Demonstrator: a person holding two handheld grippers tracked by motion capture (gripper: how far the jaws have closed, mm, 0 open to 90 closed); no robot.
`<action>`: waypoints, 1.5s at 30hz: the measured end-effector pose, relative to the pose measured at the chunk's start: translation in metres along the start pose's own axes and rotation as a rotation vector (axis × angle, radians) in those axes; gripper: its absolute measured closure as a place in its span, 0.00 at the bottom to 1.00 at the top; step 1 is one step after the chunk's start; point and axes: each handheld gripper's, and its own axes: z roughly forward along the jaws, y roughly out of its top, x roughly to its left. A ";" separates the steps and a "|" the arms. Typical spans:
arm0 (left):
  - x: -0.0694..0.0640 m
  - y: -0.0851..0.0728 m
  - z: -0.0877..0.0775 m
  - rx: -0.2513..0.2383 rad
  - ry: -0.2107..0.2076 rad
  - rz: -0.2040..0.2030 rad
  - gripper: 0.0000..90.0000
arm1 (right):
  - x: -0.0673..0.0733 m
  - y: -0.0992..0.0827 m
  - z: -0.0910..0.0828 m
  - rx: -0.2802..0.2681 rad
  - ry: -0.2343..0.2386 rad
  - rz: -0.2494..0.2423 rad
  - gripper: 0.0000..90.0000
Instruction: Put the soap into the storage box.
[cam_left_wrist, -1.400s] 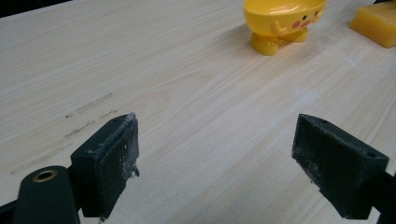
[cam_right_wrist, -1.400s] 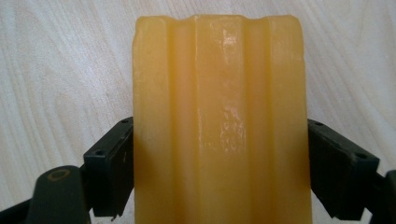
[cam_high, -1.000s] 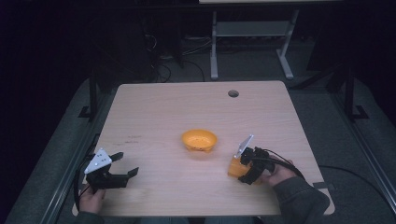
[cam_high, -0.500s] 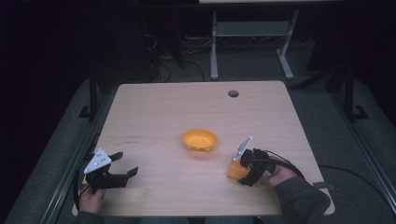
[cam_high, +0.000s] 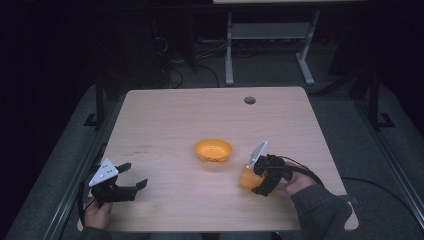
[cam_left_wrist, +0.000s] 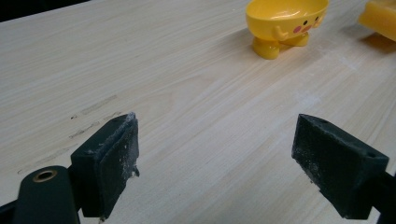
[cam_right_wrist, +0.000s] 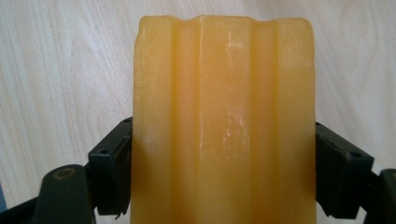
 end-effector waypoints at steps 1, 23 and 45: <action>0.000 0.000 0.000 0.000 0.000 -0.001 0.16 | -0.001 0.001 -0.001 -0.002 -0.003 -0.009 0.23; 0.002 0.000 -0.002 -0.012 -0.001 -0.010 0.16 | -0.020 0.035 -0.012 -0.062 -0.003 -0.028 0.23; 0.003 -0.001 -0.002 -0.019 0.004 -0.014 0.16 | -0.038 0.063 -0.020 -0.087 0.011 -0.060 0.23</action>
